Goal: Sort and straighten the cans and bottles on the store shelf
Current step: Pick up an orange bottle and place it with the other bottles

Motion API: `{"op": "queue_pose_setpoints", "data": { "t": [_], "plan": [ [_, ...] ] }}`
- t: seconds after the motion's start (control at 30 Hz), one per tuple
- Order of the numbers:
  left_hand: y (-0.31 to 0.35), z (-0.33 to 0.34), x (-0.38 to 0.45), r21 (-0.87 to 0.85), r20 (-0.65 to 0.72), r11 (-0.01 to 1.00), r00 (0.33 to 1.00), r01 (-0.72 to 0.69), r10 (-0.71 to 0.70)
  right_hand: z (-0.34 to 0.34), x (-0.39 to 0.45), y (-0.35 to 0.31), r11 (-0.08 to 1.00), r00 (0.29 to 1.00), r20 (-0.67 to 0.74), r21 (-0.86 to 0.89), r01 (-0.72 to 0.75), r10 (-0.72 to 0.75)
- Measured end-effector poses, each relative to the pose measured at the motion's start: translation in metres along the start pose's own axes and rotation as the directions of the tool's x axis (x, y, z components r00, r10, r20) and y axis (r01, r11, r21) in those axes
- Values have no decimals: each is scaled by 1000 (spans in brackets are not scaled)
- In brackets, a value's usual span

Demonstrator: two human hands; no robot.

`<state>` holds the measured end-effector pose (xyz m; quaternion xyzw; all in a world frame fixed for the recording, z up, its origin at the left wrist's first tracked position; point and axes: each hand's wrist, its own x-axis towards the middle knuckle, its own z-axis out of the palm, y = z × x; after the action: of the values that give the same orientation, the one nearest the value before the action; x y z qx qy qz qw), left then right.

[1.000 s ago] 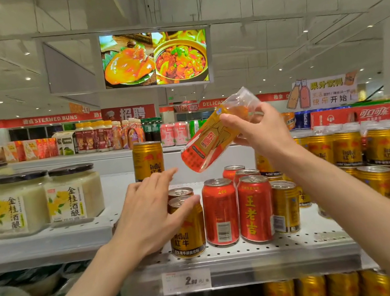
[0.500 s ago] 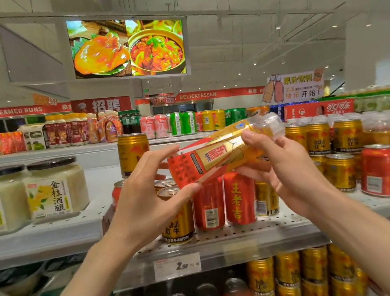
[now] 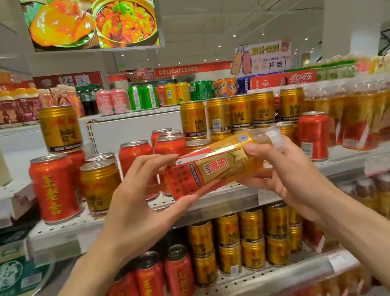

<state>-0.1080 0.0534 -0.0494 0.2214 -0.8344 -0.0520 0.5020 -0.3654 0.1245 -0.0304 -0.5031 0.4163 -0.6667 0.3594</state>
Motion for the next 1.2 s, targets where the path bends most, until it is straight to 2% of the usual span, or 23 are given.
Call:
{"op": "queue_pose_setpoints", "data": {
  "t": [0.4, 0.73, 0.97, 1.1, 1.2],
  "plan": [
    [83, 175, 26, -51, 1, 991, 993, 121, -121, -188, 3, -5, 996, 996, 15, -22, -82, 83],
    [95, 241, 67, -105, 54, 989, 994, 101, -96, -252, 24, -9, 993, 994, -94, -106, -57, 47],
    [92, 286, 87, -169, 26, 982, 996, 90, -86, -274, 40, -28, 924, 968, -201, -376, 66, -151],
    [99, 304, 103, -138, 31, 989, 999, 44, -40, -288, 57, -44, 849, 957, -158, -513, 131, -243],
    [96, 307, 119, -99, -56, 994, 997, 42, -48, -299, 73, -56, 778, 950, -111, -605, 169, -292]
  ]
}}
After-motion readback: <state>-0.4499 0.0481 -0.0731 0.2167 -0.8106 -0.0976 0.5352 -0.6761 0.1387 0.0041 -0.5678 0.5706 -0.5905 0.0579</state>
